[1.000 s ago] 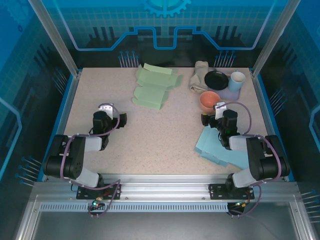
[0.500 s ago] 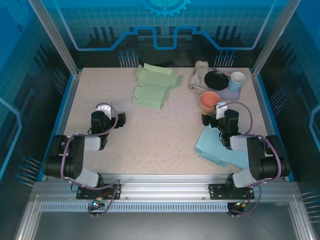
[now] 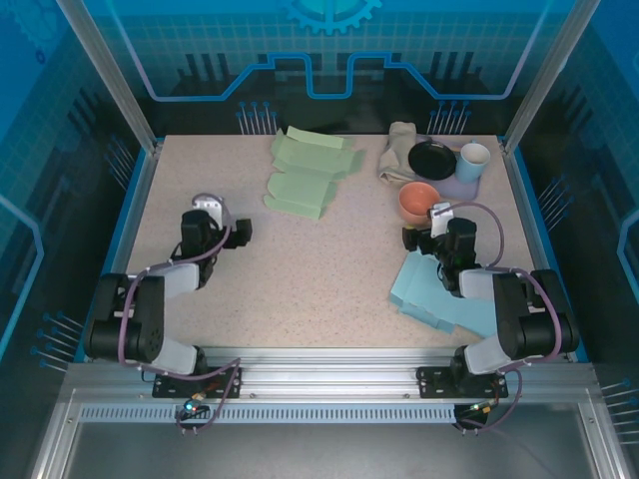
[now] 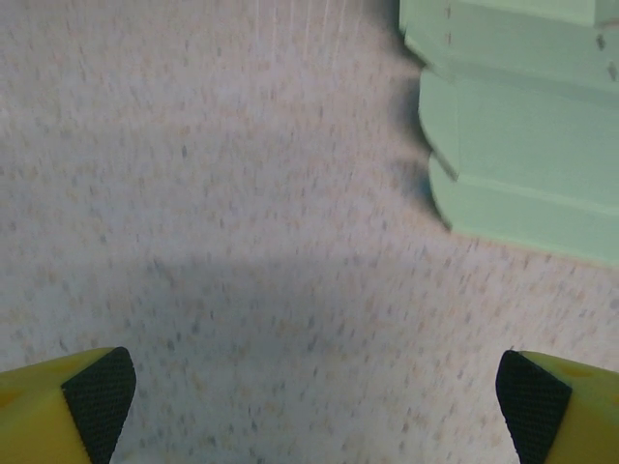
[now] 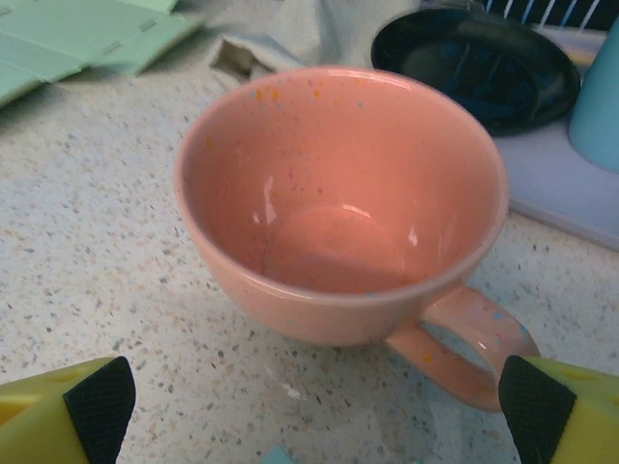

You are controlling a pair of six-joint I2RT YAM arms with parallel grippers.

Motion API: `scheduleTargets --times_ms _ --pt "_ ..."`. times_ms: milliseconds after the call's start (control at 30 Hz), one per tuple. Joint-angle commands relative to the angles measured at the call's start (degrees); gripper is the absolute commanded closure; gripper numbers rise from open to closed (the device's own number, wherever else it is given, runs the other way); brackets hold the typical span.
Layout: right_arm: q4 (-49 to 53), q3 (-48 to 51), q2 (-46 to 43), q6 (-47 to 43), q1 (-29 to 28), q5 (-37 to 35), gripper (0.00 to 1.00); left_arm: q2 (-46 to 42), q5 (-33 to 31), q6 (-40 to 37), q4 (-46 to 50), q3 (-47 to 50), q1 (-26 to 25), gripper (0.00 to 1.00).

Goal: Fold the paper box

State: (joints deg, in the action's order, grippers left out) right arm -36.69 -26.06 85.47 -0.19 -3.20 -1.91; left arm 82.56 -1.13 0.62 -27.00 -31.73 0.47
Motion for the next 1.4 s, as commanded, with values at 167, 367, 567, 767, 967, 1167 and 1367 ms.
scheduleTargets --times_ms 167,367,567,767,967,1167,1367 --pt "17.5 -10.6 -9.0 3.5 -5.5 -20.4 0.0 -12.2 -14.0 16.5 16.1 -7.1 -0.5 0.01" --pt "41.9 -22.8 -16.8 16.8 -8.2 -16.6 0.0 -14.3 -9.2 27.9 20.1 -7.8 -0.4 0.01" --pt "52.6 -39.9 -6.2 22.5 -19.8 -16.1 0.0 -0.1 0.3 32.2 30.3 -23.2 -3.7 0.01" --pt "56.6 -54.4 10.2 23.8 -25.1 -9.2 0.0 21.9 6.4 25.8 39.1 -43.3 -5.3 0.01" --pt "52.8 -56.0 16.9 22.1 -25.5 -4.6 0.04 36.0 10.8 21.2 42.1 -57.4 -5.3 0.07" --pt "50.0 -55.1 20.2 20.2 -25.5 -0.8 0.11 45.4 9.6 18.5 47.7 -68.9 -5.1 0.11" --pt "48.5 -53.6 20.0 20.3 -25.5 1.5 0.13 50.8 13.8 17.8 49.0 -75.8 -4.3 0.18"
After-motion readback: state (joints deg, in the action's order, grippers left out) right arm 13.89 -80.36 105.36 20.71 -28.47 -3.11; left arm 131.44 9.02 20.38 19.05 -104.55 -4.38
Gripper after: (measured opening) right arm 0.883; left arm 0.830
